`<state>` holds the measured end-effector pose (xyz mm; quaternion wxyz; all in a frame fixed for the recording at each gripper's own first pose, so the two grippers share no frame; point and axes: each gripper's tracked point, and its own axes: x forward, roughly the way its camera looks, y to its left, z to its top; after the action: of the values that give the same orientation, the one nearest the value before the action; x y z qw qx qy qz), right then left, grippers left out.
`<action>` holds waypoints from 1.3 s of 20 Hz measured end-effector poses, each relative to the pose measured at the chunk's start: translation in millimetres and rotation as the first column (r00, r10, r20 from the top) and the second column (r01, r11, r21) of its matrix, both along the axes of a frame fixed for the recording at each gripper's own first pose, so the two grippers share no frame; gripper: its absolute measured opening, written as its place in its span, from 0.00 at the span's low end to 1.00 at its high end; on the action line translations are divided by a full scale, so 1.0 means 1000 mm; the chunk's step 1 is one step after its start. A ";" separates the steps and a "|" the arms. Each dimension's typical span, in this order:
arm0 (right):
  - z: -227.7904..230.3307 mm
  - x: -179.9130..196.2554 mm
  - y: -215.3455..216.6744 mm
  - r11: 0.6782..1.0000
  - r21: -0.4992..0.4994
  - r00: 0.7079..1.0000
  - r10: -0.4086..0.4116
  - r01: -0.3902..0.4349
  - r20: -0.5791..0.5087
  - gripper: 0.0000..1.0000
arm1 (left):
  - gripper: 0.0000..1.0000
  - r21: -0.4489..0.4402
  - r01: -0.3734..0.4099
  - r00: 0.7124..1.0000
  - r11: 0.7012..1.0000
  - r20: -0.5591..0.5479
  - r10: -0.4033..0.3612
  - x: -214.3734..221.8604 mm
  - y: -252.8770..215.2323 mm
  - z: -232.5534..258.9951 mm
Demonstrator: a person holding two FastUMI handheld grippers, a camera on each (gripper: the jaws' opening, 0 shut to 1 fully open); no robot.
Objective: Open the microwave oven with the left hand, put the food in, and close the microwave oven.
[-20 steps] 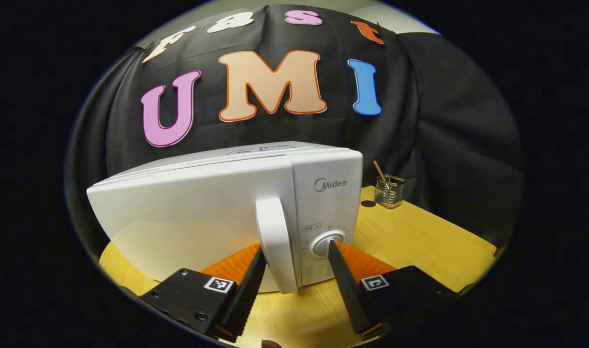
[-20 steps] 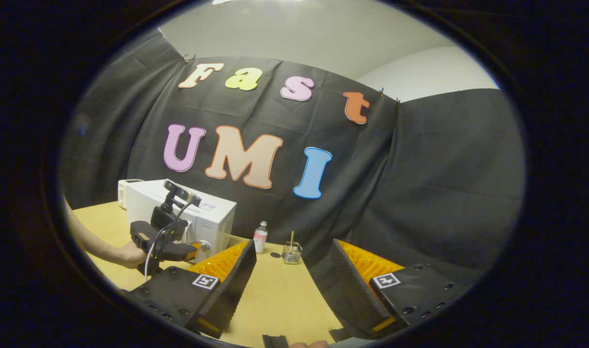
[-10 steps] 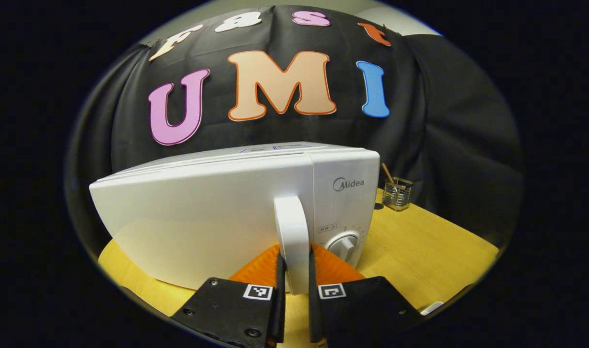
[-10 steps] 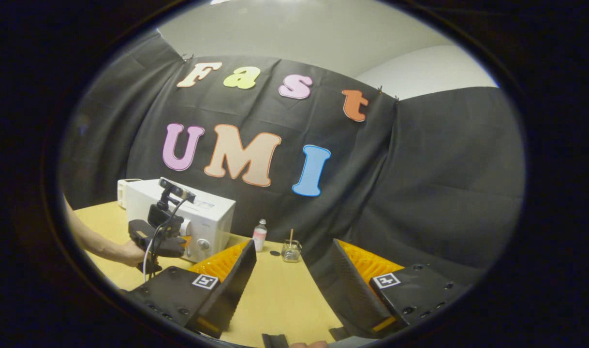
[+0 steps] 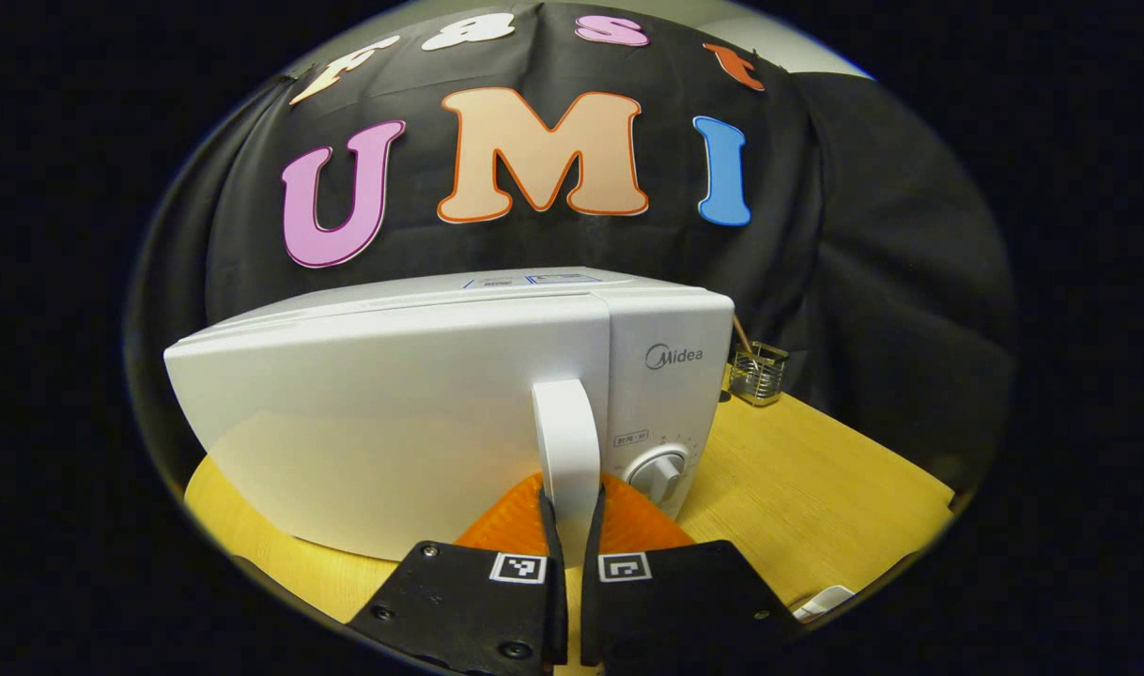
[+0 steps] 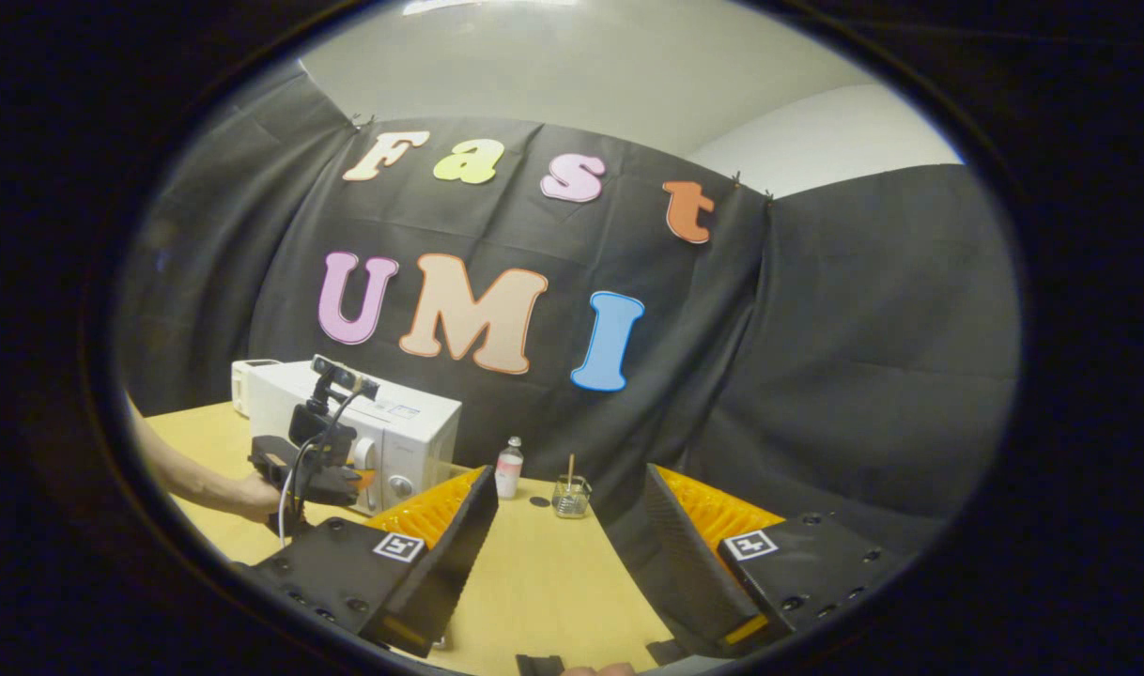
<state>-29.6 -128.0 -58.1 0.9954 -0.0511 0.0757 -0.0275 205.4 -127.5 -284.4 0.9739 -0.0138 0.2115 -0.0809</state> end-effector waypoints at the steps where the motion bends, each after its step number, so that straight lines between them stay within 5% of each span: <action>1: 0.000 0.000 -0.002 1.000 0.003 1.000 -0.006 0.006 -0.001 0.97 | 0.06 -0.001 0.001 1.000 1.000 0.001 -0.001 0.000 0.000 0.000; 19: -0.003 0.021 -0.002 1.000 0.025 1.000 -0.016 0.016 0.015 0.97 | 0.02 -0.013 0.047 0.997 0.999 -0.067 -0.048 -0.006 0.000 -0.002; 26: -0.013 0.026 0.021 0.998 0.046 0.999 0.045 -0.045 -0.010 0.97 | 0.02 -0.058 0.080 0.995 0.995 -0.062 -0.084 -0.104 0.016 0.010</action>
<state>-3.1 -107.1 -71.4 0.9963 -0.0303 0.0807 -0.0032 101.6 -111.4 -274.0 0.9617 -0.0348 0.2408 -0.1263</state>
